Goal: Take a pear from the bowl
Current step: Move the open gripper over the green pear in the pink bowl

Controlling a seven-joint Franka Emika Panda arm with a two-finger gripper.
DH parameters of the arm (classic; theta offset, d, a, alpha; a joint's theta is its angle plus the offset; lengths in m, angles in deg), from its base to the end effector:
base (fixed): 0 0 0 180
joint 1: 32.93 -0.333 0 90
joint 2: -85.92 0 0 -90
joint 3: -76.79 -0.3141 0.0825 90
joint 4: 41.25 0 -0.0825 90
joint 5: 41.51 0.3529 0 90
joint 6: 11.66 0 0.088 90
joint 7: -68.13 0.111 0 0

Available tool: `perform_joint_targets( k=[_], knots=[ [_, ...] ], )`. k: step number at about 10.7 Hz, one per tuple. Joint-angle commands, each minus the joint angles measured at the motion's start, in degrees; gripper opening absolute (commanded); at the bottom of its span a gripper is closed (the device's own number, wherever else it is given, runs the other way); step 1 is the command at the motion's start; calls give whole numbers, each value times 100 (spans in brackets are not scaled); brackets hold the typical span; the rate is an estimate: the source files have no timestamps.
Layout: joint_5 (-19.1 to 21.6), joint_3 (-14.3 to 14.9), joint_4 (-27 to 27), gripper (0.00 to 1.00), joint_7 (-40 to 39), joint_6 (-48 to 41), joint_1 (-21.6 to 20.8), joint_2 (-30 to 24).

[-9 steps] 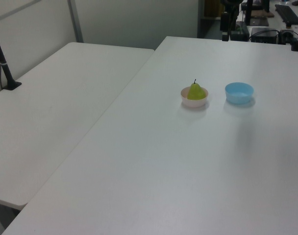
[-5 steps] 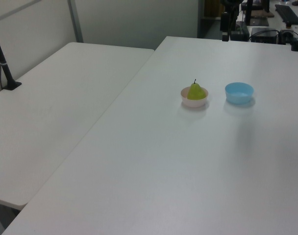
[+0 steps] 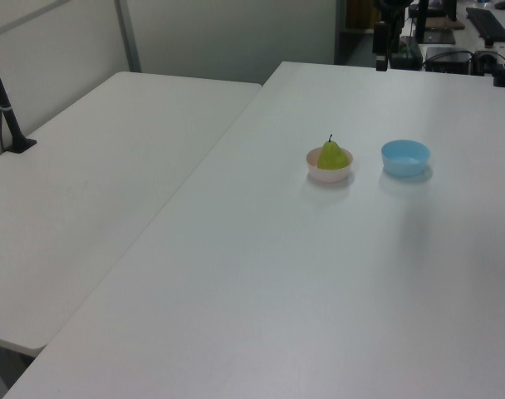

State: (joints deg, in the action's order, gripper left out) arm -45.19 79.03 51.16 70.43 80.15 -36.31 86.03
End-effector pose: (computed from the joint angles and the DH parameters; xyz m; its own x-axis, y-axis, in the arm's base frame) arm 0.5259 0.0035 0.6020 0.9998 -0.0181 -0.0099 -0.0175 -0.9978 0.0646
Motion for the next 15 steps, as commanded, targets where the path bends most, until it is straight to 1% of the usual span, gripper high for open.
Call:
perform_joint_targets(
  k=[1,3,5,8,10,15],
  knots=[
    [113,40,101,100,-500,240,-41,6],
    [113,49,101,100,-808,406,-14,137],
    [113,49,101,100,-897,819,73,401],
    [122,49,101,100,-1257,1338,188,822],
    [61,49,101,100,-1284,1680,214,1173],
    [34,58,101,100,-1214,2173,232,1939]
  ],
)
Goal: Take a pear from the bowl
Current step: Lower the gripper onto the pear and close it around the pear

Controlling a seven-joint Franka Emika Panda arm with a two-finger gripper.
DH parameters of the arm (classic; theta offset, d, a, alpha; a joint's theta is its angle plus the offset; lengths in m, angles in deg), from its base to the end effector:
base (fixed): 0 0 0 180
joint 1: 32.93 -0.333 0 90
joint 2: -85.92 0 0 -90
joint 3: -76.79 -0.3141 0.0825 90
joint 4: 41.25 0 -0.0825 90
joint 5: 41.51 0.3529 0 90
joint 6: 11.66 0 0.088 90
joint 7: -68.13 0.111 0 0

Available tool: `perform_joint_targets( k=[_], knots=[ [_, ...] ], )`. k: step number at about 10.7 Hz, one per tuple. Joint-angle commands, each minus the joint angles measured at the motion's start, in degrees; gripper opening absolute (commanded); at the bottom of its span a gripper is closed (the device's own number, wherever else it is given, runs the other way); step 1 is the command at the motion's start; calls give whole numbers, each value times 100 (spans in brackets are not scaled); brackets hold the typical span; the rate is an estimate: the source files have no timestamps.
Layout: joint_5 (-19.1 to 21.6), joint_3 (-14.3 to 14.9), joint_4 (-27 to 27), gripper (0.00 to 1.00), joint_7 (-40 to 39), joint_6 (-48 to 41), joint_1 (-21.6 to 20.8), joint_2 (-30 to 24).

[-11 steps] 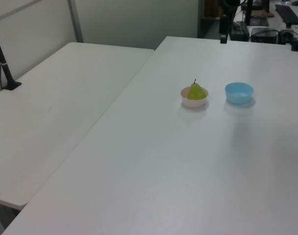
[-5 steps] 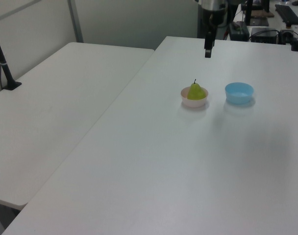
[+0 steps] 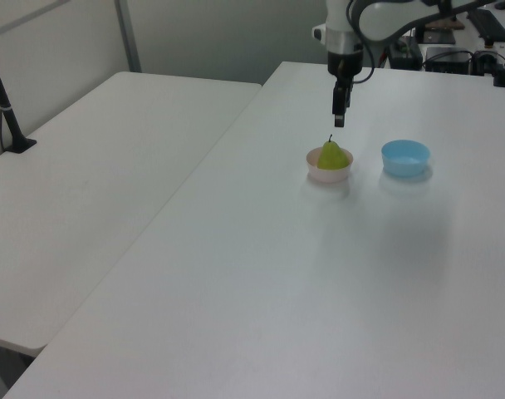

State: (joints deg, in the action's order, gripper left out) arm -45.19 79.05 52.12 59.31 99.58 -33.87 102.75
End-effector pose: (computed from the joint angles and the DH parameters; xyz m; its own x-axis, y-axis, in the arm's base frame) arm 0.6194 -0.0164 0.4563 0.9879 0.1550 0.0062 0.1542 -0.9853 0.0735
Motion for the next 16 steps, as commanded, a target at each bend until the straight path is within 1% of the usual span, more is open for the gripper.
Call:
perform_joint_targets(
  k=[1,2,5,7,11,14,16],
  knots=[
    [34,47,23,100,-102,292,40,356],
    [34,47,40,93,-76,310,50,452],
    [43,47,58,91,284,573,41,699],
    [34,47,58,91,285,679,32,822],
    [-10,47,172,90,285,881,23,893],
    [-19,38,208,86,285,935,6,937],
    [-19,38,208,75,285,943,-12,937]
  ],
)
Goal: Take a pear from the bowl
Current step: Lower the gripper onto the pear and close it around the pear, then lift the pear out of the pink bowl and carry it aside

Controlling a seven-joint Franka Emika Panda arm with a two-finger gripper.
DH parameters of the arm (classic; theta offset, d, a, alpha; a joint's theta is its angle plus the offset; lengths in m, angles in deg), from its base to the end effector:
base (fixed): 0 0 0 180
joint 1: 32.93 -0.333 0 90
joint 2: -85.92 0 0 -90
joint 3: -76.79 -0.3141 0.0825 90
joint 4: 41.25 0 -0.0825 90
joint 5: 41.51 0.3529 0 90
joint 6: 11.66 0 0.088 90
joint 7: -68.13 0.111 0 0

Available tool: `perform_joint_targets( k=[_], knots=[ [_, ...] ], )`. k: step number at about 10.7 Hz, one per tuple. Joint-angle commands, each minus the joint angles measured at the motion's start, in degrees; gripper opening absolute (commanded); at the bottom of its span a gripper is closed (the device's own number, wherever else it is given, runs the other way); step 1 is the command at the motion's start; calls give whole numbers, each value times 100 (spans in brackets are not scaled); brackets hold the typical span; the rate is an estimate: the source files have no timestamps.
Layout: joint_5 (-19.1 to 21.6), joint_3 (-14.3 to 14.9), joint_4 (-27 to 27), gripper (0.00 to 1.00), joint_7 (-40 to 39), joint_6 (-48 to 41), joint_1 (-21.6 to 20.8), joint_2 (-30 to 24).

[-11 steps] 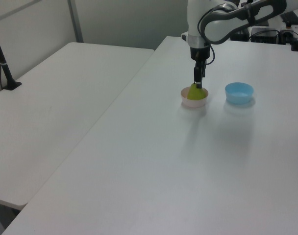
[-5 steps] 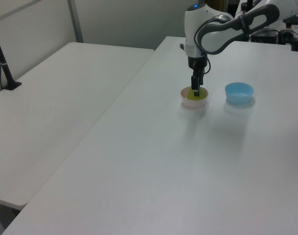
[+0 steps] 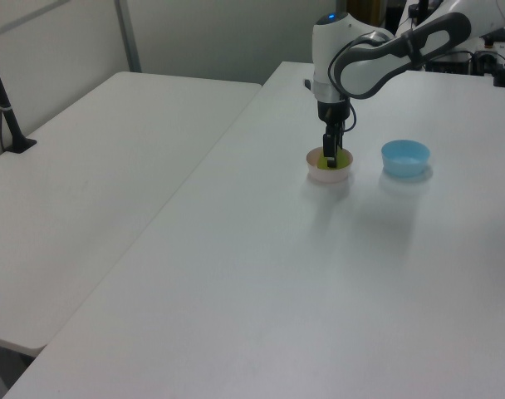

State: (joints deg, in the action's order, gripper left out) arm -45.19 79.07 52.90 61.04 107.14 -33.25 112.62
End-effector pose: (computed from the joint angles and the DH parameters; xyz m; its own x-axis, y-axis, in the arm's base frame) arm 0.6437 -0.0225 0.3527 0.9913 0.1234 -0.0456 0.1263 -0.9897 0.0678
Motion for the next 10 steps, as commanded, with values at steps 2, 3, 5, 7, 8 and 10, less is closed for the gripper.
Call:
perform_joint_targets(
  k=[2,3,5,7,8,10],
  knots=[
    [-62,19,130,52,111,187,-83,-42],
    [-62,19,113,37,102,178,-83,-59],
    [-62,19,87,29,102,100,-74,-208],
    [-54,10,78,29,111,38,-74,-410],
    [-19,1,17,29,128,-128,-74,-533],
    [25,-8,-290,29,102,-549,-48,-630]
  ],
)
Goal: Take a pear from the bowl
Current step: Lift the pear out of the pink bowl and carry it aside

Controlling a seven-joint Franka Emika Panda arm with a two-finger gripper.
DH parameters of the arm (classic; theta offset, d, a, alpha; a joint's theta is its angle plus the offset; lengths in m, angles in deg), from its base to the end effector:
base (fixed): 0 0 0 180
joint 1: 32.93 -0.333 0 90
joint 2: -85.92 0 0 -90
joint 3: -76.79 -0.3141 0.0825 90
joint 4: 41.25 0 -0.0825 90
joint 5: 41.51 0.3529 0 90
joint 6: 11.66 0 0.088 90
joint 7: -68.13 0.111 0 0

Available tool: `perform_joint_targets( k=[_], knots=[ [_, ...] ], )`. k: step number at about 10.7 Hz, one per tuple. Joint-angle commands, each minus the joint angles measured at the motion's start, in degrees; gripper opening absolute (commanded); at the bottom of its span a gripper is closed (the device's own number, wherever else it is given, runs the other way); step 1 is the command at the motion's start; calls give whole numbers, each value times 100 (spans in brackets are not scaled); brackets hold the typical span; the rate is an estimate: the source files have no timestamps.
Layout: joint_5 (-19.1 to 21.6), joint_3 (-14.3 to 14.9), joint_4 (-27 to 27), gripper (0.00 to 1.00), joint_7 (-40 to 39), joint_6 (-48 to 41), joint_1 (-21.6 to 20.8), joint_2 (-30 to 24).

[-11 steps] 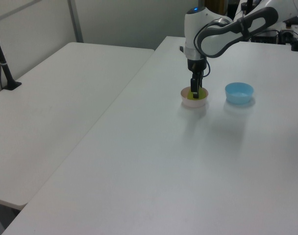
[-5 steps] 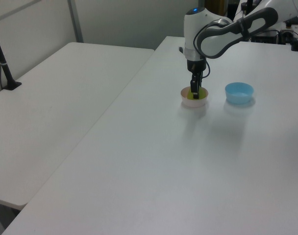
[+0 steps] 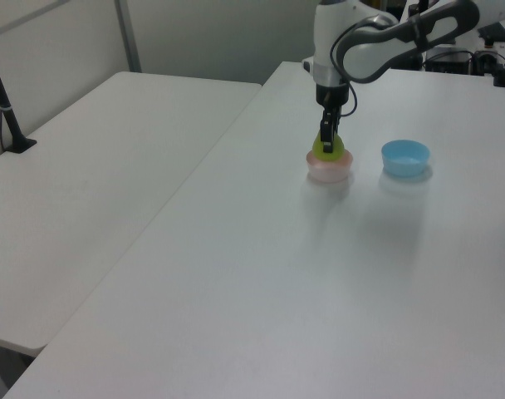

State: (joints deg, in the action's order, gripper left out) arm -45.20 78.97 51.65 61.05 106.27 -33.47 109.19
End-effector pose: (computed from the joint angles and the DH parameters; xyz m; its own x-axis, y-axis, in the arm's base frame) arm 0.6441 -0.0191 0.3994 0.9916 0.1280 0.0205 0.1261 -0.9891 0.0759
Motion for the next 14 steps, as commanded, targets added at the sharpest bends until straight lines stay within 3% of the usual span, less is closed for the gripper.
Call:
perform_joint_targets(
  k=[1,3,7,11,14],
  knots=[
    [35,3,-333,29,93,-655,-8,-306],
    [27,73,-492,30,-3,-763,131,-315],
    [9,91,-615,30,-890,-570,913,-166],
    [-61,99,-607,30,-1129,457,1432,466],
    [-70,99,-581,33,-1147,923,1547,801]
  ],
)
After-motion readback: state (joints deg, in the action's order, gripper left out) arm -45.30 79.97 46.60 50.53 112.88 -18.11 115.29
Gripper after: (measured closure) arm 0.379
